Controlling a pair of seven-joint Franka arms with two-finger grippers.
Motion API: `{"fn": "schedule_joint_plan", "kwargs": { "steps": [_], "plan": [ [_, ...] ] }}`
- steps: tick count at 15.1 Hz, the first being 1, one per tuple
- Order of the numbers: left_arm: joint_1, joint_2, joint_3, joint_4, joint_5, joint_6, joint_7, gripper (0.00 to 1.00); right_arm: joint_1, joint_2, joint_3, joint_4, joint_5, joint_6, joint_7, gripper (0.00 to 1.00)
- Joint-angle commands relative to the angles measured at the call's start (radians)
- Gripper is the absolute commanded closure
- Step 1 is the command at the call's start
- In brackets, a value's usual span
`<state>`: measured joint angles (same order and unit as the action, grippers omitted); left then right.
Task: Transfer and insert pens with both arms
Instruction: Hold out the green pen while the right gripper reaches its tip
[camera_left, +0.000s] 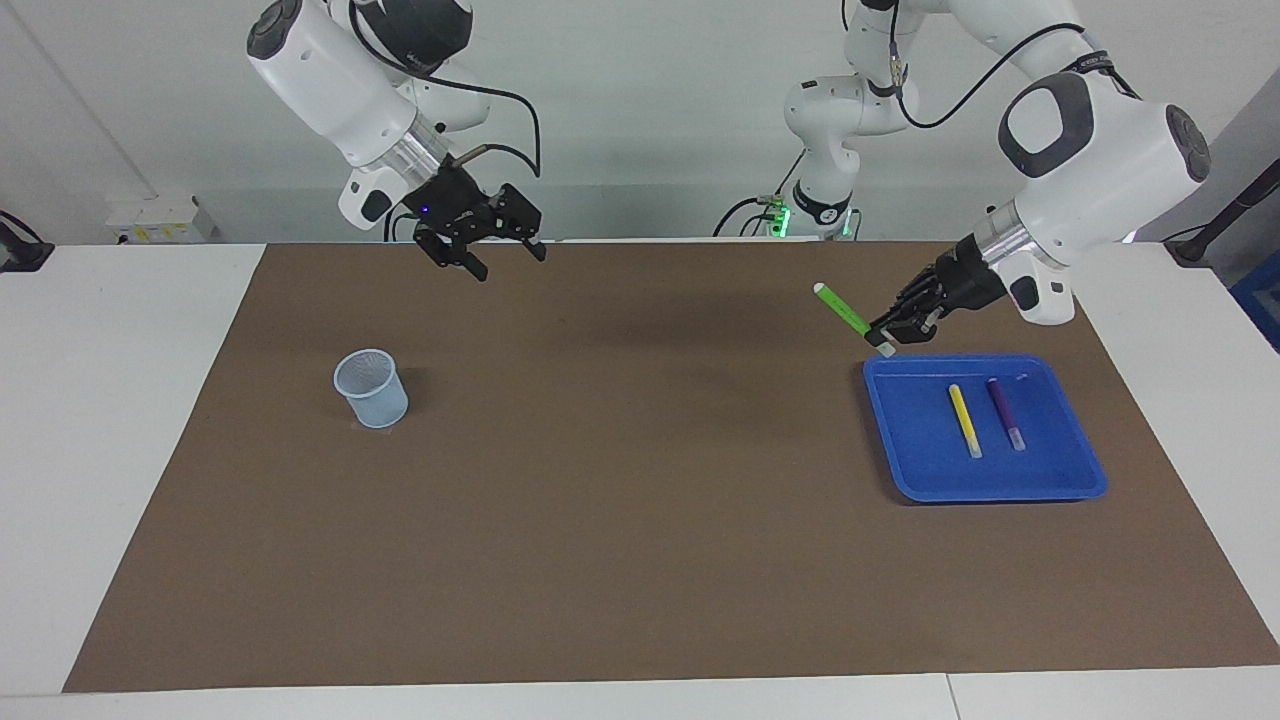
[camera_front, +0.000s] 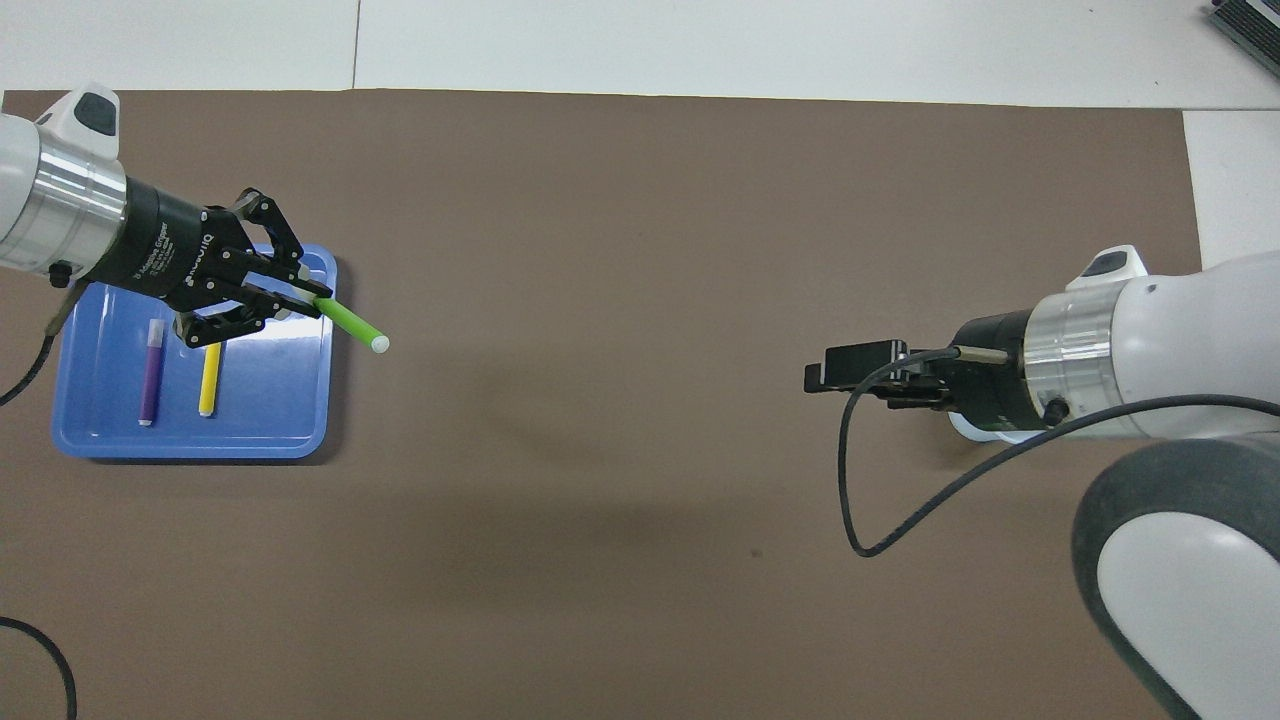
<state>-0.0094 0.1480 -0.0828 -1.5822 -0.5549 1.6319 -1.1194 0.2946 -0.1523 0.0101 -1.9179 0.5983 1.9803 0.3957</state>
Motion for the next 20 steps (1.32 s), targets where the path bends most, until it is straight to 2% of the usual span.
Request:
{"fn": "schedule_joint_plan", "kwargs": {
  "steps": [1, 4, 10, 13, 17, 20],
  "plan": [
    [-0.006, -0.024, 0.005, -0.03, -0.052, -0.023, -0.136, 1.0, 0.089, 0.007, -0.001, 0.002, 0.026, 0.125, 0.182, 0.0],
    [-0.006, -0.039, 0.0, -0.058, -0.138, -0.029, -0.229, 1.0, 0.185, 0.016, -0.001, 0.002, 0.026, 0.267, 0.34, 0.0],
    [-0.008, -0.093, -0.037, -0.16, -0.201, -0.05, -0.281, 1.0, 0.32, 0.062, -0.001, 0.003, 0.021, 0.452, 0.405, 0.0],
    [-0.029, -0.111, -0.037, -0.193, -0.214, -0.064, -0.322, 1.0, 0.374, 0.088, 0.001, 0.003, 0.0, 0.479, 0.393, 0.0],
    [-0.046, -0.12, -0.037, -0.211, -0.232, -0.063, -0.394, 1.0, 0.422, 0.146, 0.007, 0.025, -0.172, 0.468, 0.394, 0.0],
    [-0.07, -0.122, -0.035, -0.214, -0.232, -0.063, -0.404, 1.0, 0.434, 0.171, 0.008, 0.03, -0.178, 0.479, 0.402, 0.0]
  ]
}}
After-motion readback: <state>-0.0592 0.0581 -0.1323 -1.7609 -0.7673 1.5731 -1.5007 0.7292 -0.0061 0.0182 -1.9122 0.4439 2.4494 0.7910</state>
